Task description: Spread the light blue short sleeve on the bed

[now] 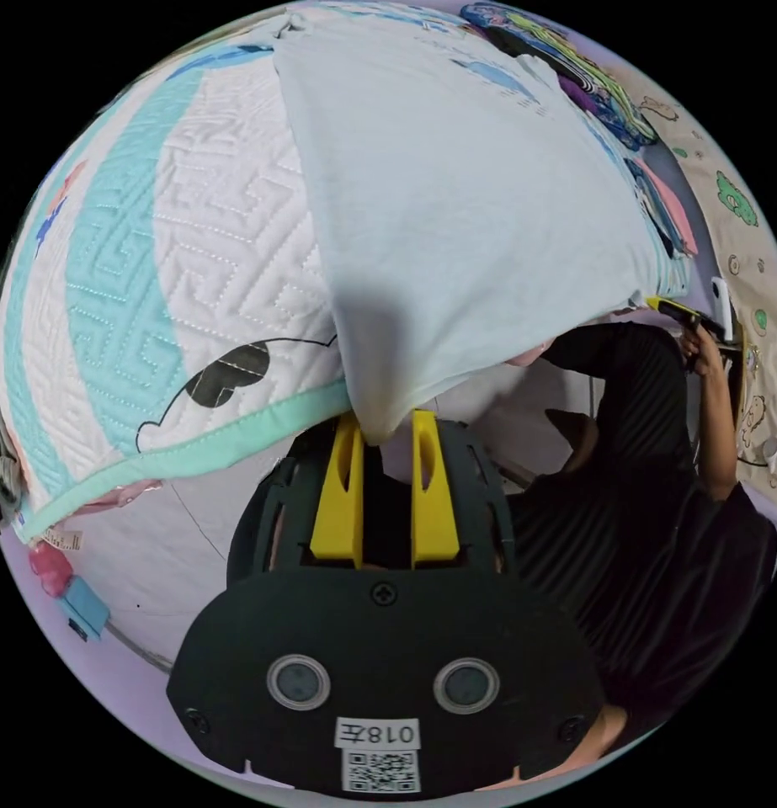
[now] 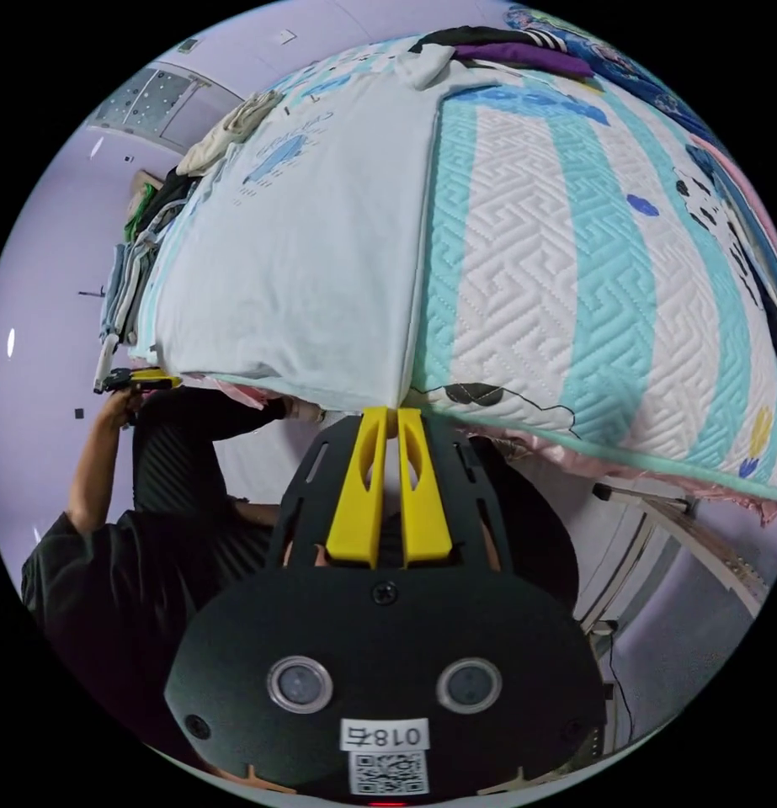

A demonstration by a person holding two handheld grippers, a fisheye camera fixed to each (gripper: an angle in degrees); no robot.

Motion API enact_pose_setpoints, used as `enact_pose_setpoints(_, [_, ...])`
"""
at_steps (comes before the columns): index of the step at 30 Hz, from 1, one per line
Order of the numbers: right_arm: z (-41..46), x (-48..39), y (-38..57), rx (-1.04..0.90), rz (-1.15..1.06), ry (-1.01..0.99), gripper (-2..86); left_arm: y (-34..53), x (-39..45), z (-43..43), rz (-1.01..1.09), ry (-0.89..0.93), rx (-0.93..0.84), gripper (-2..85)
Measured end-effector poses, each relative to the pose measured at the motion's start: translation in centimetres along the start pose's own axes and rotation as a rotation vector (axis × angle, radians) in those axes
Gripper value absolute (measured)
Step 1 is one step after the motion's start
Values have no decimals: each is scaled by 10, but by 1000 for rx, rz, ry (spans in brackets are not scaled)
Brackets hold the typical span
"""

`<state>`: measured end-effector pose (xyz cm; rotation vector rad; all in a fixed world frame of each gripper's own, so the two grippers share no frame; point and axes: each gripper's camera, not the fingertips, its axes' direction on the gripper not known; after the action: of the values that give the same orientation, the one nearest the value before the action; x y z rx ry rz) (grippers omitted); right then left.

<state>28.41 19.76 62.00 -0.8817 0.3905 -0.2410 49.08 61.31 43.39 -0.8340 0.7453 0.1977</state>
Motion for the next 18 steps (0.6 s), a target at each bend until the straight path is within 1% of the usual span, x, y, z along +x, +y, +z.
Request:
enact_pose_setpoints(2, [-6,1,2,-2,-19,-29,13,-4,-1,-10,-21,54,15,3])
enact_pose_setpoints(4, [-17,3,5,12,-47,-86,10,-4,0,-21,7,107,5,-5])
enact_pose_setpoints(6, [-38,11,13,63,-83,-216,9,1,1,-37,44,146,7,-7])
enact_pose_setpoints(8, [-53,24,20,115,-94,-313,8,13,-6,-66,96,273,72,-9])
enact_pose_setpoints(9, [-58,36,24,140,-80,-364,8,17,-9,-74,106,309,98,-9])
enact_pose_setpoints(11, [-56,58,28,150,-27,-415,9,28,-26,-96,83,396,183,-9])
enact_pose_setpoints(14, [-27,83,27,75,88,-372,11,22,-35,-90,23,410,143,-8])
enact_pose_setpoints(18, [5,81,28,1,116,-267,23,10,-24,-78,-11,366,72,-4])
